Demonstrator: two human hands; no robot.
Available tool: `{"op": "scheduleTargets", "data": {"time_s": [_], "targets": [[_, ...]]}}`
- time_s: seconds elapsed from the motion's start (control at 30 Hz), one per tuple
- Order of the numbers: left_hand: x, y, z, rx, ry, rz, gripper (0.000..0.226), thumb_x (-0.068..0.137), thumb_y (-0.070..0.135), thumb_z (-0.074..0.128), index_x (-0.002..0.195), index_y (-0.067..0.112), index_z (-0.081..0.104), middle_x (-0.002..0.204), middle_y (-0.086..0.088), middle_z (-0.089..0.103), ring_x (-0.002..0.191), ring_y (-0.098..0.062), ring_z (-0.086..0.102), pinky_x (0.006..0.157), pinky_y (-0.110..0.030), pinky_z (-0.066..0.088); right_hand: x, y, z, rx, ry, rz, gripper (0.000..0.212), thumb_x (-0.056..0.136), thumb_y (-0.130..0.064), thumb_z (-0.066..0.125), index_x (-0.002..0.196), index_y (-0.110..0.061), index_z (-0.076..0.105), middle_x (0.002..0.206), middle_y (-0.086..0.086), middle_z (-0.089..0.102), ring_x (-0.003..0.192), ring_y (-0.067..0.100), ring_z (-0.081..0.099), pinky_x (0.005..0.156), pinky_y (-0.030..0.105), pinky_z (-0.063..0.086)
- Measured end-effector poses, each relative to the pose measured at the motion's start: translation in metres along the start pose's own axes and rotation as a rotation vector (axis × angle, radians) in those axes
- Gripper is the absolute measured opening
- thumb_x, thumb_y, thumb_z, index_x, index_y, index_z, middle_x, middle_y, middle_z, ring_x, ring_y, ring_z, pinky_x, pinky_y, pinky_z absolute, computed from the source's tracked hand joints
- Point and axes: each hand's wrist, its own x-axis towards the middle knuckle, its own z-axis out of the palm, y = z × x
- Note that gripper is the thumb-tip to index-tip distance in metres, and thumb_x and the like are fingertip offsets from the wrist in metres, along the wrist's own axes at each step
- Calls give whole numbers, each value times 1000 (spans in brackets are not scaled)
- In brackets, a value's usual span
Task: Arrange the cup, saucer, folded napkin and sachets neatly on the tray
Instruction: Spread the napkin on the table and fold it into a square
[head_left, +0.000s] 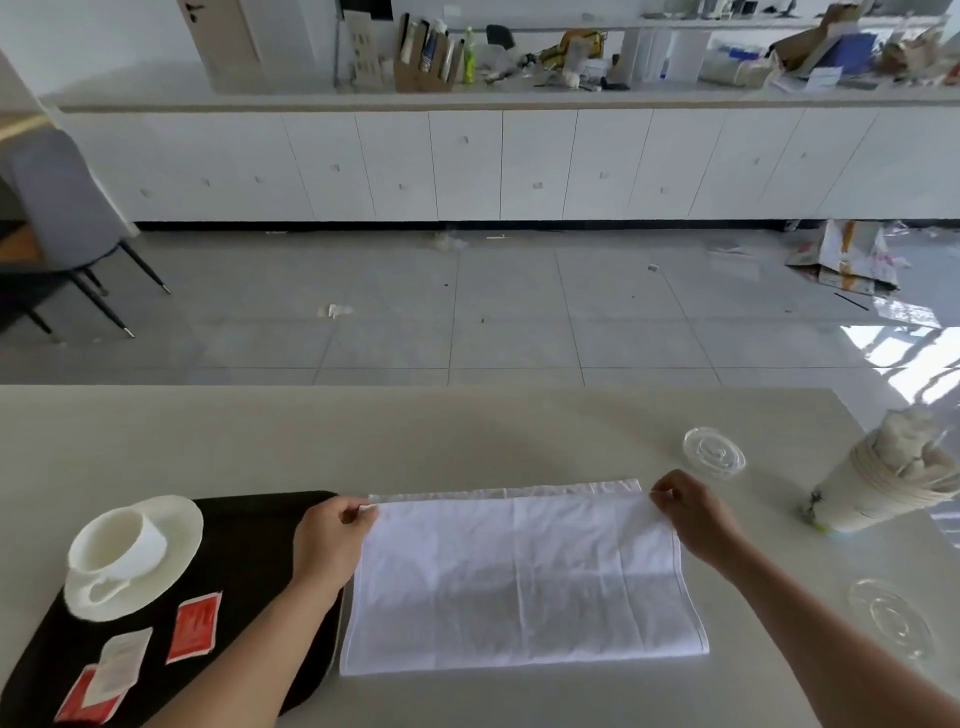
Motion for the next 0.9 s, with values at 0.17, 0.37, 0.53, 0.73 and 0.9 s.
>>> {"op": "scheduleTargets", "data": {"time_s": [0.17,0.37,0.53,0.73,0.9], "targets": [[24,0,9,202,31,54,10,87,26,66,85,18,71,76,10,67,75,-14,62,63,-29,43,28,-11,9,-23,35,-30,9,93,-17,60,84,-18,62,74,2,65,67,22,59,57,31,42],[32,-6,20,417,91,115,9,89,24,64,91,18,70,81,5,68,77,-20,61,62,-32,45,51,-9,25,-115,58,-58,5,90,-23,65,86,-22,66,82,1,68,76,27,64,64,31,45],[23,-12,26,598,117,249,33,76,17,75,108,13,66,97,-9,63,93,-34,59,75,-44,50,42,-1,31,-197,188,-132,21,85,-23,73,104,-17,69,106,4,64,98,30,61,74,36,51],[-47,-35,49,621,-46,622,40,95,38,39,122,18,59,130,-9,52,121,-30,52,96,-42,47,-22,-5,73,-402,190,-505,43,92,-43,55,130,-23,60,144,-1,53,133,27,45,99,44,47],[-78,-65,65,800,-198,467,65,92,63,25,149,31,30,158,-14,23,145,-37,19,115,-51,14,-70,3,119,-630,12,-608,68,96,-64,31,153,-27,27,163,-5,16,151,25,10,118,48,11]]}}
